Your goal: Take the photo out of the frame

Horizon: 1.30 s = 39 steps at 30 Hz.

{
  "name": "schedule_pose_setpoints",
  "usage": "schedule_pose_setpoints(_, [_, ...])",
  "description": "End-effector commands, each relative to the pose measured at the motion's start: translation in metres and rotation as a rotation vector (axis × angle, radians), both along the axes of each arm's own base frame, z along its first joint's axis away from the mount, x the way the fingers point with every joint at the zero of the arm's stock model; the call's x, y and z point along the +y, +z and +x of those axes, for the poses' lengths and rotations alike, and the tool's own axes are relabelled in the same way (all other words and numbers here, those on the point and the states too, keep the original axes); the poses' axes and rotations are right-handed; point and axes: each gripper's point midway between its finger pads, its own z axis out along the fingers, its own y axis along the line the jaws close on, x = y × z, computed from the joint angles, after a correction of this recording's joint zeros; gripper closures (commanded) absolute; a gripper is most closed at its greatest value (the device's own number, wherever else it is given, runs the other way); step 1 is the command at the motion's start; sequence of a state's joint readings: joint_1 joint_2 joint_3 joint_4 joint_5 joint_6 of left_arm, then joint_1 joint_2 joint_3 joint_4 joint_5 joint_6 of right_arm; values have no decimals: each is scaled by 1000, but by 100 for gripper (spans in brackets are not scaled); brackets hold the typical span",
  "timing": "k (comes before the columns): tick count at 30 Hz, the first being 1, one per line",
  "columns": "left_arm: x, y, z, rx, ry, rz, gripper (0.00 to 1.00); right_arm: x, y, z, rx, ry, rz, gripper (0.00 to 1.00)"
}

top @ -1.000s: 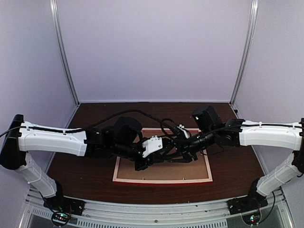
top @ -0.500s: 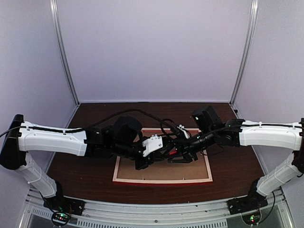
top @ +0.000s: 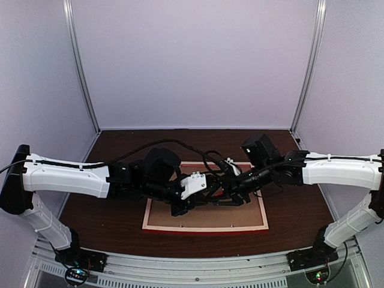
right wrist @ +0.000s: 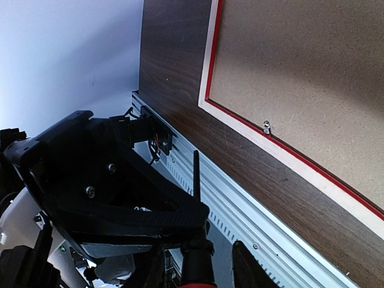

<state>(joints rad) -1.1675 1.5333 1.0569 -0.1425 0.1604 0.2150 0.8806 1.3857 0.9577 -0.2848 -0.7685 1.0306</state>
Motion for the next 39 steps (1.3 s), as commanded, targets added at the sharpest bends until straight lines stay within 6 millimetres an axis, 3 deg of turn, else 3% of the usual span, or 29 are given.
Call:
schedule_pose_setpoints(1, [-13,24,-4,-20,-22,-65,100,0,13,7,-74,-20,3,65])
schedule_pose_setpoints(26, [-18,19,0,-2,10,-63,100,-4,23,9,-103,-46,16,75])
schedule_pose_setpoints(39, [-20,17,2,-1,12,-60,100,0,20,-1,-84,-3,16,71])
